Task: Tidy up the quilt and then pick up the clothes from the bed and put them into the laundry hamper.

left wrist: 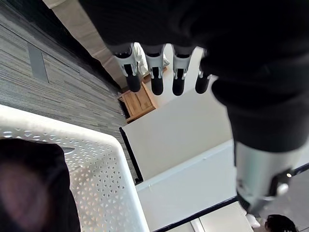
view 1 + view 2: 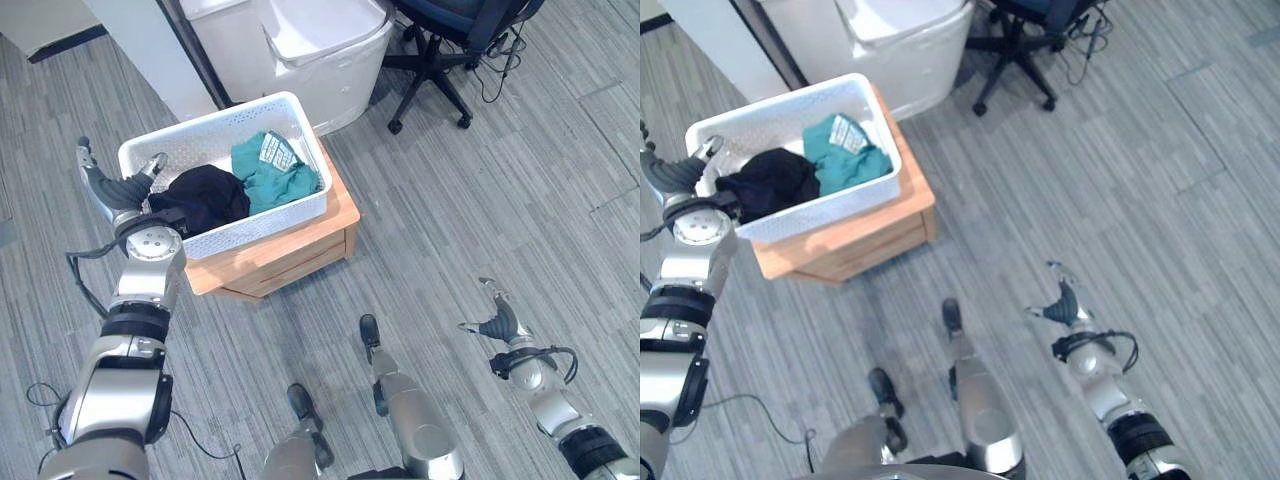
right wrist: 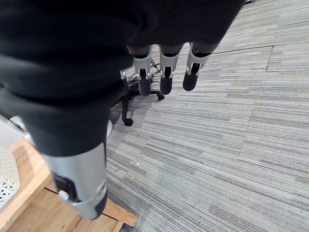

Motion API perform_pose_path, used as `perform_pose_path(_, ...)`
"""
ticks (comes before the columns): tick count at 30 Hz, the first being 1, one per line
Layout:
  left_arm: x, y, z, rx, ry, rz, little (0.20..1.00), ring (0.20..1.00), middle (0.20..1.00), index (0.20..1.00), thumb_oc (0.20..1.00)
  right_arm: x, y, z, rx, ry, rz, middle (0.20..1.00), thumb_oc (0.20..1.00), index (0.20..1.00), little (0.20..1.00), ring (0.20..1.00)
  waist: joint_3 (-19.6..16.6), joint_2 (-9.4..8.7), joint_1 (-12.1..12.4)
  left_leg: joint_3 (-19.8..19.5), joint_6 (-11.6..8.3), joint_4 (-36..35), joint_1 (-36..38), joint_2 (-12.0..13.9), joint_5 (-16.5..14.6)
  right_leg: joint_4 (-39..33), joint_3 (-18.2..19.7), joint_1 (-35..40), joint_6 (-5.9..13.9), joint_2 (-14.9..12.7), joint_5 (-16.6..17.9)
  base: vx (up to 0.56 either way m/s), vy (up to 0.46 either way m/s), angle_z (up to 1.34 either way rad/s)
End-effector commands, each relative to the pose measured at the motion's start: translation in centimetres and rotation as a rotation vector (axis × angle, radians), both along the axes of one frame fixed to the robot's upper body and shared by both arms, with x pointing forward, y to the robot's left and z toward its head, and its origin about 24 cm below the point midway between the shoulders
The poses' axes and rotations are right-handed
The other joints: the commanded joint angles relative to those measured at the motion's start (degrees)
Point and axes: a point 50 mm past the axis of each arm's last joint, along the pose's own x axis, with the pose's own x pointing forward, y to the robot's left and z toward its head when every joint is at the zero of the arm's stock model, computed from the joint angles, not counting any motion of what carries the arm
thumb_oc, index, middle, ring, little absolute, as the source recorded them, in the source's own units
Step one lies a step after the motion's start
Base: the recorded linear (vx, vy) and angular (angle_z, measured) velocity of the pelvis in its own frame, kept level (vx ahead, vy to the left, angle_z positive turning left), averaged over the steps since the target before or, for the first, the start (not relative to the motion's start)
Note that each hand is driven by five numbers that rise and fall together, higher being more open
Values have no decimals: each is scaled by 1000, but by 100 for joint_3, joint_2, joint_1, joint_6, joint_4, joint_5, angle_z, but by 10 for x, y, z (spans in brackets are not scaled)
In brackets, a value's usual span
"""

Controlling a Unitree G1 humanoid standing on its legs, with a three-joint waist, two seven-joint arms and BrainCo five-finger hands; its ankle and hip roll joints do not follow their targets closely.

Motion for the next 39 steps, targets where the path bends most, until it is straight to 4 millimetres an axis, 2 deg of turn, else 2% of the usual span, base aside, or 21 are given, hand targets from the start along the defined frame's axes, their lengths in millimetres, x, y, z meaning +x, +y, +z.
perform_pose_path(1,-1,13,43,77,-127,40,1000,1000,1000,1000,1000,7,4,10,9,-55,14,1000,1000,1000,1000,1000,-36,28,-9,-135,-57,-2,-156,144,25,468,-40,191,1002,-583,-974,0,0,0)
perform_pose_path(2,-1,13,43,77,-127,40,1000,1000,1000,1000,1000,7,4,10,9,-55,14,1000,1000,1000,1000,1000,-36,28,-9,-135,-57,-2,-156,144,25,468,-40,191,1002,-583,-974,229,56,1)
perform_pose_path(3,-91,-6,-144,-300,238,-161,1000,1000,1000,1000,1000,-15,-34,-26,-4,174,-172,1000,1000,1000,1000,1000,-757,182,336,-406,32,-2,255,79,-158,173,-211,920,940,-657,-1014,223,136,1)
perform_pose_path(4,-256,-74,-328,-696,1178,-117,1000,1000,1000,1000,1000,-39,-30,-85,105,457,-296,1000,1000,1000,1000,1000,-1351,181,559,-583,143,-2,353,-13,-172,83,-270,1159,925,-707,-978,222,140,-12)
perform_pose_path(7,-281,-83,-339,-662,1334,-133,1000,1000,1000,1000,1000,-42,-23,-93,119,491,-293,1000,1000,1000,1000,1000,-1455,185,591,-607,144,-2,352,-23,-164,70,-244,1160,915,-680,-1000,-6,31,58)
perform_pose_path(9,-287,-85,-340,-654,1363,-131,1000,1000,1000,1000,1000,-43,-21,-95,120,498,-293,1000,1000,1000,1000,1000,-1476,184,608,-617,144,-2,340,-22,-157,62,-234,1156,911,-673,-1006,-11,-5,163)
perform_pose_path(11,-304,-86,-344,-632,1441,-109,1000,1000,1000,1000,1000,-48,-18,-101,128,527,-304,1000,1000,1000,1000,1000,-1523,174,690,-669,152,-2,307,-30,-147,43,-187,1144,906,-651,-1001,-30,-14,-101)
perform_pose_path(12,-306,-86,-344,-629,1448,-105,1000,1000,1000,1000,1000,-49,-18,-103,130,534,-308,1000,1000,1000,1000,1000,-1529,167,709,-680,157,-2,303,-36,-149,40,-177,1150,904,-649,-1000,-30,-17,-122)
perform_pose_path(24,-293,-85,-342,-615,1390,-93,1000,1000,1000,1000,1000,-60,-14,-114,140,591,-329,1000,1000,1000,1000,1000,-1668,148,808,-845,168,-2,338,-56,-148,38,-273,1302,899,-703,-1020,3,-5,-4)
perform_pose_path(39,-295,-86,-343,-640,1406,-94,1000,1000,1000,1000,1000,-73,-8,-126,162,671,-328,1000,1000,1000,1000,1000,-1731,153,835,-892,148,-2,373,-36,-149,17,-352,1390,892,-735,-1036,4,-1,3)
